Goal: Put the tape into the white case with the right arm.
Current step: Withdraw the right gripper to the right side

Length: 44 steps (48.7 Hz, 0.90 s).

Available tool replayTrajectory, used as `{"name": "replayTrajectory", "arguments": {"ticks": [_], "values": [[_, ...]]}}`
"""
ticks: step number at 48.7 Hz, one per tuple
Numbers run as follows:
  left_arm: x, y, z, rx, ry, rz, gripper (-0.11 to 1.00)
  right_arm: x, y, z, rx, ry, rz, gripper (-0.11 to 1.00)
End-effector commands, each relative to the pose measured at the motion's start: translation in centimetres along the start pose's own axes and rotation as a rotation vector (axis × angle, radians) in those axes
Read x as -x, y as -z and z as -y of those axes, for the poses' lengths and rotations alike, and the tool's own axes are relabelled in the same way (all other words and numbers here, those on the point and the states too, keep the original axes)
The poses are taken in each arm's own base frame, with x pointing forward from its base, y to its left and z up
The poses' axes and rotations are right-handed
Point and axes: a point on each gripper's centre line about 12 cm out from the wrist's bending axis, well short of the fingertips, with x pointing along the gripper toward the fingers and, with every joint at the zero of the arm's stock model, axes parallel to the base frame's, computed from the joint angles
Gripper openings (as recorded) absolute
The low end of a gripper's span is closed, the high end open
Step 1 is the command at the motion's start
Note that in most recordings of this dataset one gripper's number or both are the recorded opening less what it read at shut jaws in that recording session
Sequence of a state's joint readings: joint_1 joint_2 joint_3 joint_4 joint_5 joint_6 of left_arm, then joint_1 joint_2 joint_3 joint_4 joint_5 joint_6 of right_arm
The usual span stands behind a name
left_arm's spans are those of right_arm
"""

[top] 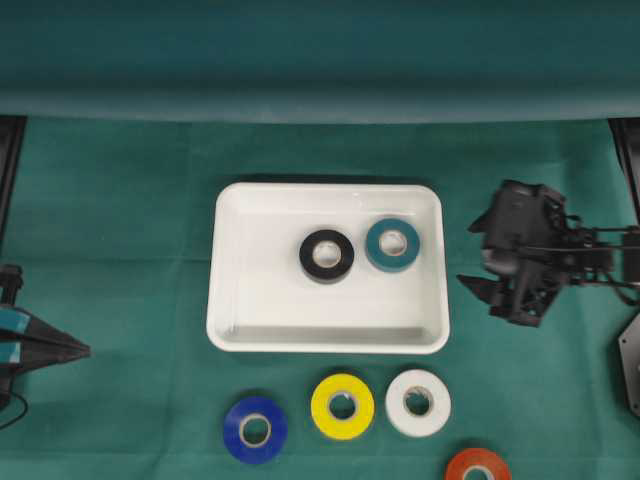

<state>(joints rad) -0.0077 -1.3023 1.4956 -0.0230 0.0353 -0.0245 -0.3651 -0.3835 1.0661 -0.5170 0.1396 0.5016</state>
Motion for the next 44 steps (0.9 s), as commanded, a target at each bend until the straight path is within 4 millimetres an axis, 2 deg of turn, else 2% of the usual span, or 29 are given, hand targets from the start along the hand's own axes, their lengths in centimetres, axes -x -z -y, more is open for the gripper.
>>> {"name": "replayTrajectory", "arguments": {"ticks": [1,12,20,33,44], "values": [[0.0,-0.5,0.1,0.002,0.003,0.009,0.0,1.0,0.3,-0.3,-0.002,-0.019,0.047,0.75],[0.0,-0.5,0.1,0.001,0.003,0.011,0.0,2.6,3.0,-0.7,0.009,-0.037,0.057,0.75],[0.0,-0.5,0.1,0.001,0.003,0.009,0.0,3.5,4.1,-0.8,-0.005,-0.043,0.076,0.75],[0.0,-0.5,0.1,0.002,0.003,0.011,0.0,4.4,4.6,-0.9,-0.024,-0.057,0.115,0.75],[-0.1,-0.3,0.1,-0.001,0.003,0.006,0.0,4.8,4.9,-2.6,0.041,-0.123,0.126,0.74]]}}
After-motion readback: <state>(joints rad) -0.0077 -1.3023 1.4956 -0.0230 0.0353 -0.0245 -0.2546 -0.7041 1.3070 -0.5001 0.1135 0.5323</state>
